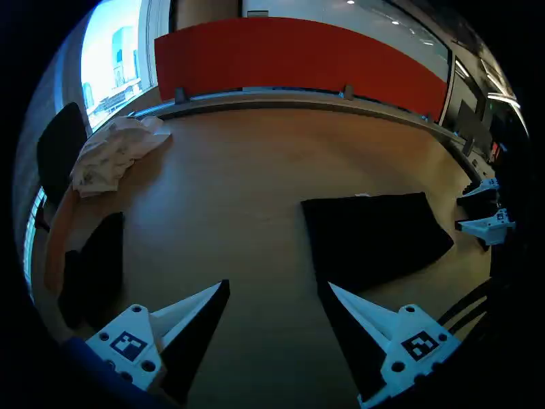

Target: Fold towel

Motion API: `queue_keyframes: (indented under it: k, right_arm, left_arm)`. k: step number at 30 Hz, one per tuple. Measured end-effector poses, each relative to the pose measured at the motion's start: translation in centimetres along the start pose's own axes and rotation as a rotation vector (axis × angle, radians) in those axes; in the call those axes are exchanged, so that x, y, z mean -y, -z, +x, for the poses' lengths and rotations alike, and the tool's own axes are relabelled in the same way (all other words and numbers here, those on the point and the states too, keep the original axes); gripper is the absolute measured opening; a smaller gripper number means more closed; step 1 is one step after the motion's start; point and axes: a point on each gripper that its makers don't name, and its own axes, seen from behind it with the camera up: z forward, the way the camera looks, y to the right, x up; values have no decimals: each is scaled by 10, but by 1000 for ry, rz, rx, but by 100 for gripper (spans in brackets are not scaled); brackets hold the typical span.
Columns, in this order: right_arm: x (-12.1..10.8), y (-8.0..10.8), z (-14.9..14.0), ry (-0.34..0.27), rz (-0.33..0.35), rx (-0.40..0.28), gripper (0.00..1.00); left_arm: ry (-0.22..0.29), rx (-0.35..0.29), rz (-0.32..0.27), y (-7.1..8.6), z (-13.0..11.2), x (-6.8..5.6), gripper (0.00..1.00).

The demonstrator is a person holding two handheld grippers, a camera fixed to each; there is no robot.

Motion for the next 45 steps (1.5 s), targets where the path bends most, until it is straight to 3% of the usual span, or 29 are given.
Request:
queue_keyframes:
  k: [14,33,45]
  right_arm:
    - [4,2,-16,40,46,29,100]
    - [7,0,-50,92,82,108,99]
    - [8,-2,-61,106,102,135,84]
  left_arm:
    - [-8,-31,-3,17,-8,4,96]
    - [-8,-18,-5,34,-32,10,96]
    - [2,2,-12,44,-50,11,96]
